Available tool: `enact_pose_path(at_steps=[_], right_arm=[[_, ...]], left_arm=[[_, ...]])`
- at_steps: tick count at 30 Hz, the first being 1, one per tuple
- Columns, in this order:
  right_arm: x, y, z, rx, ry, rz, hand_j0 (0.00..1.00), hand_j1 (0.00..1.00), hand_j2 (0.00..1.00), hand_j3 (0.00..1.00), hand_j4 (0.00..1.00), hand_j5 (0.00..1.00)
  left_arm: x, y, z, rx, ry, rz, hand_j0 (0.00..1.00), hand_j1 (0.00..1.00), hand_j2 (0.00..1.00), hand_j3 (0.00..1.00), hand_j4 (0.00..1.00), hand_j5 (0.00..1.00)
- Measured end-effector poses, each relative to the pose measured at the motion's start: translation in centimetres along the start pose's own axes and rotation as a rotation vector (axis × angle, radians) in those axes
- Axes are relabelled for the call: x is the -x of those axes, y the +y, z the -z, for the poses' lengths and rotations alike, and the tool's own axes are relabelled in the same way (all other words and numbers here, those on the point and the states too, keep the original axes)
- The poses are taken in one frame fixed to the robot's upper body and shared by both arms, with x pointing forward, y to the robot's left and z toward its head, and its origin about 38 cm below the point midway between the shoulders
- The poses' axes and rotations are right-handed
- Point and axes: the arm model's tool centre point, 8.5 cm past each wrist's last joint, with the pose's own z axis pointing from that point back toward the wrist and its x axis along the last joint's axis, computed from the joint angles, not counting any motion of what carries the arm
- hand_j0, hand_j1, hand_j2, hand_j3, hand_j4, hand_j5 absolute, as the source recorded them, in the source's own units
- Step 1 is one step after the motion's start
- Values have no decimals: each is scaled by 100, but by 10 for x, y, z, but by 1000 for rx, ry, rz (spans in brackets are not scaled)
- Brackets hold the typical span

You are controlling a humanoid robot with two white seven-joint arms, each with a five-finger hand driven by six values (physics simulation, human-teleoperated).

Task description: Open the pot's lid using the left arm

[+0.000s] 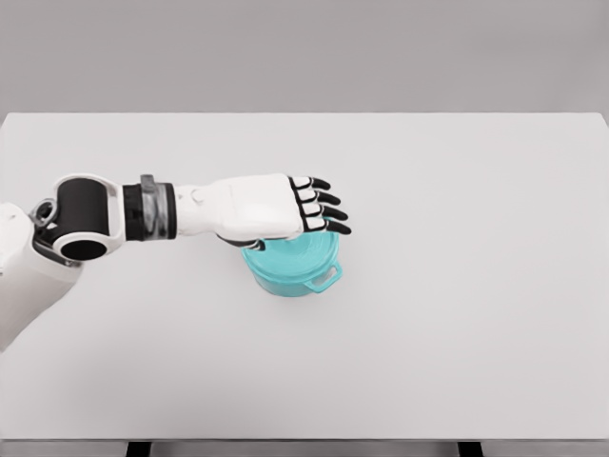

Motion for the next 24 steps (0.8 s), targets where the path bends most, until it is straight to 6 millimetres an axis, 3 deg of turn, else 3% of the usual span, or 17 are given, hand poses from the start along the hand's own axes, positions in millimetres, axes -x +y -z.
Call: enact_pose_path(at_steps=[24], right_arm=[[0,0,0,1,0,0,100,100,100,100,100,100]], left_arm=[[11,-9,7,47,5,-19,100,100,100,100,100,100]])
